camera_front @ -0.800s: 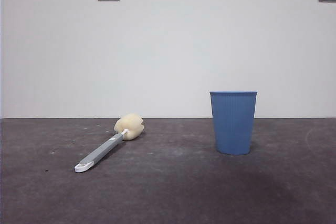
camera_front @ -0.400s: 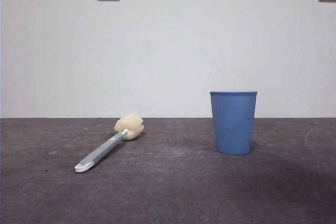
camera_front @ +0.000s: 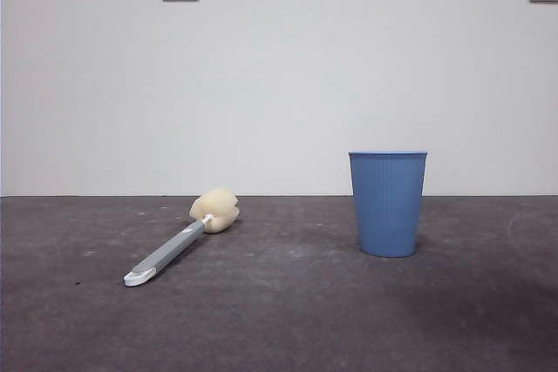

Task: Pick up the cup brush,pick up the cup,insert the brush into the cup,clean the cup,put the cup brush back,put the cup back to the fixed position on the table

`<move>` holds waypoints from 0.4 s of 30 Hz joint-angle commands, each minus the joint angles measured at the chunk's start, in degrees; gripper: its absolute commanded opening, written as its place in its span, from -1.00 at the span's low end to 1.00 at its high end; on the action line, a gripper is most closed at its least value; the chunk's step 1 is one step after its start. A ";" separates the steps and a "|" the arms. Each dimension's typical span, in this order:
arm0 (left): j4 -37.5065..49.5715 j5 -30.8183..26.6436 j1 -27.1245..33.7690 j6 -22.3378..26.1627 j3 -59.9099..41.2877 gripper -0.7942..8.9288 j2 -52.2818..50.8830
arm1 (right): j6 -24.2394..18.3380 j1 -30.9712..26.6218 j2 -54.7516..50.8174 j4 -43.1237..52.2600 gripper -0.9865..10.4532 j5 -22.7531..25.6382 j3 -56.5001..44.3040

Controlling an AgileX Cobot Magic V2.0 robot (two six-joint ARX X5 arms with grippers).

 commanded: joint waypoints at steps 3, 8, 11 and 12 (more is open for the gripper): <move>0.24 0.33 0.17 0.20 -0.79 -0.84 -0.13 | 0.48 -0.07 -0.22 0.28 -0.83 0.00 -0.70; 0.24 0.33 0.17 0.20 -0.79 -0.84 -0.13 | 0.37 -0.07 -0.22 0.35 -0.83 0.15 -0.68; 0.24 0.33 0.17 0.20 -0.79 -0.84 -0.13 | 0.37 -0.07 -0.22 0.35 -0.83 0.15 -0.68; 0.24 0.33 0.17 0.20 -0.79 -0.84 -0.13 | 0.37 -0.07 -0.22 0.35 -0.83 0.15 -0.68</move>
